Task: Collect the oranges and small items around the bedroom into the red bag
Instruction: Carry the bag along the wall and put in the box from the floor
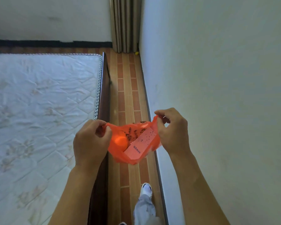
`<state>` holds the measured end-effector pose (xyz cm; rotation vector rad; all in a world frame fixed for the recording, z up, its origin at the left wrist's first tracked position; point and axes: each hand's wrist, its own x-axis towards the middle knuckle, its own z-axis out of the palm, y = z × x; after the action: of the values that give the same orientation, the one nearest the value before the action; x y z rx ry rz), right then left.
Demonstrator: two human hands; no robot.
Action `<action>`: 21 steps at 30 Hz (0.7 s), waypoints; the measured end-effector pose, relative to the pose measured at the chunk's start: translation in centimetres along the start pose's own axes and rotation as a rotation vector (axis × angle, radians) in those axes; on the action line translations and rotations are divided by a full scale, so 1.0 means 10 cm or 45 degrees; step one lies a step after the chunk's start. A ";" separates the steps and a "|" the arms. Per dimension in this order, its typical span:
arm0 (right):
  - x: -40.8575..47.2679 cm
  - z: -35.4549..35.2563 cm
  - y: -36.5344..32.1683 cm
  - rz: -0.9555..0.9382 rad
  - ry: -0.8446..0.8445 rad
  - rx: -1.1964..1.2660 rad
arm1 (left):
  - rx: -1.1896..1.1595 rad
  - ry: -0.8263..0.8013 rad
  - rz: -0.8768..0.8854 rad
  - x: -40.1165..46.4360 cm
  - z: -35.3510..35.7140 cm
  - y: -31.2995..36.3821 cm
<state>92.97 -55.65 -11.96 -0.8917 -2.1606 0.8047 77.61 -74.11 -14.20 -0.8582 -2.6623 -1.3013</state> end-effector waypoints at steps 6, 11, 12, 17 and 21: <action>0.34 -0.56 -0.60 -0.112 0.100 0.019 | -0.075 0.106 0.083 0.38 -0.55 0.65; 0.86 -0.85 -0.94 -0.159 0.166 0.079 | -0.071 0.200 0.150 0.84 -0.89 1.08; 0.96 -0.89 -1.00 -0.175 0.176 0.096 | -0.062 0.220 0.166 0.92 -0.94 1.13; 1.33 -0.92 -1.16 -0.219 0.146 0.130 | -0.007 0.279 0.237 1.19 -0.99 1.30; 1.60 -0.89 -1.16 -0.250 0.135 0.118 | -0.041 0.309 0.226 1.42 -0.91 1.41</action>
<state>86.65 -47.62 7.15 -0.6488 -2.0625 0.7362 71.03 -67.52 5.67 -0.8564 -2.3304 -1.3158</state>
